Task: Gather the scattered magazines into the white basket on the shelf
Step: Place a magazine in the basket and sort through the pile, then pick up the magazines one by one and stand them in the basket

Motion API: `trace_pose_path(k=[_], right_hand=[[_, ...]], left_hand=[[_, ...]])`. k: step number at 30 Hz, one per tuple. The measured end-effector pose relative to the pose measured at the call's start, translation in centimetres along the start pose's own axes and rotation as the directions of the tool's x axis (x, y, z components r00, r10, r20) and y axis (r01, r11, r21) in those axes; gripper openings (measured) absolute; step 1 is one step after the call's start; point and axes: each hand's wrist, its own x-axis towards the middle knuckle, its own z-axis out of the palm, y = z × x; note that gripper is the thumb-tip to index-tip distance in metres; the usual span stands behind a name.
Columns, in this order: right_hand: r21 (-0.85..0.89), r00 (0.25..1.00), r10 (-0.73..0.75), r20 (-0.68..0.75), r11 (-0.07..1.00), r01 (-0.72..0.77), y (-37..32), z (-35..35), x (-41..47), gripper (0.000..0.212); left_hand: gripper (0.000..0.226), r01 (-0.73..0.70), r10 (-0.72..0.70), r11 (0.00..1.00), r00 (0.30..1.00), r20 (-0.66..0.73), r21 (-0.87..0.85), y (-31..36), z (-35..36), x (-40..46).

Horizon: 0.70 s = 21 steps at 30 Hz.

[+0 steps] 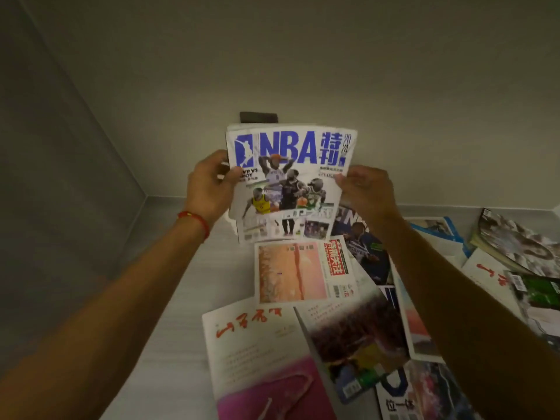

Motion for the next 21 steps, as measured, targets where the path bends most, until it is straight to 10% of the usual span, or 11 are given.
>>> trace_pose_path(k=[6,13,21], right_hand=[[-0.008,0.995,-0.088,-0.043,0.996,0.088,-1.7,4.3,6.1,0.017],[-0.004,0.999,0.027,-0.037,1.0,-0.027,2.6,7.5,8.8,0.019],[-0.078,0.996,0.076,-0.041,0.994,-0.079,5.6,9.6,10.4,0.016]], left_hand=[[0.022,0.155,-0.147,0.987,0.974,-0.172,0.033,-0.8,-0.4,6.8],[0.03,0.375,-0.444,0.836,0.892,-0.09,-0.401,-4.9,2.8,9.5],[0.032,0.437,-0.492,0.813,0.869,-0.052,-0.385,-7.8,4.8,11.2]])
